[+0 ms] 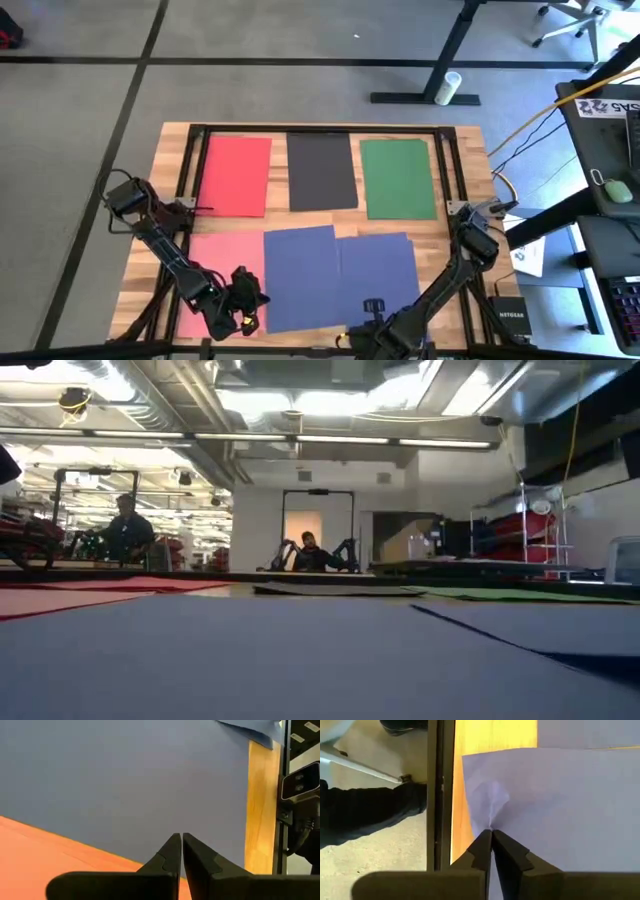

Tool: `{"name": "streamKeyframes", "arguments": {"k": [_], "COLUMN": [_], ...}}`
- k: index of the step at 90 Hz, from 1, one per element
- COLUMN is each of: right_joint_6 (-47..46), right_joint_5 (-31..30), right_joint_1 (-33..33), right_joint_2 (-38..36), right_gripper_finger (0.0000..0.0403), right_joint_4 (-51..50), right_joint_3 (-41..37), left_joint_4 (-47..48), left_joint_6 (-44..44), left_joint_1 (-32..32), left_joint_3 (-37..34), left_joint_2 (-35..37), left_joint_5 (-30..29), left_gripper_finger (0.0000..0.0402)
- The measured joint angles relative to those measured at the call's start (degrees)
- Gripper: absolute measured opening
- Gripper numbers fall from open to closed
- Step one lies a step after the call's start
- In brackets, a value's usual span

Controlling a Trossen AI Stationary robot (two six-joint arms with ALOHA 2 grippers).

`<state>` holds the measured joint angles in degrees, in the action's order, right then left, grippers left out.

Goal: Organize paper
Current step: Stack the left blue paper on the stacked blue paper

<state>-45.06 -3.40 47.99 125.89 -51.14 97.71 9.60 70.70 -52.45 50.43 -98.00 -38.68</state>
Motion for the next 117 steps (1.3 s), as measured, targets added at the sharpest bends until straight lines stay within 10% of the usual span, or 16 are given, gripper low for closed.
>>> {"name": "streamKeyframes", "arguments": {"k": [40,67,117], "right_joint_6": [-1.02,8.38,23.04], "right_joint_5": [2.59,-9.55,-13.53], "right_joint_1": [0.03,-6.94,-22.68], "right_joint_2": [0.0,0.0,-0.04], "right_gripper_finger": [0.0127,0.0011,0.0], "right_joint_4": [-0.01,-5.31,-3.38], "right_joint_3": [0.0,0.02,-3.69], "left_joint_4": [0.01,0.01,0.04], "left_joint_6": [0.0,-0.16,-1.06], "left_joint_1": [0.0,1.2,1.22], "left_joint_3": [0.0,-0.02,-0.02], "left_joint_2": [0.0,0.0,0.0], "left_joint_5": [0.0,0.51,0.59], "left_gripper_finger": [0.0,0.0,0.0]}}
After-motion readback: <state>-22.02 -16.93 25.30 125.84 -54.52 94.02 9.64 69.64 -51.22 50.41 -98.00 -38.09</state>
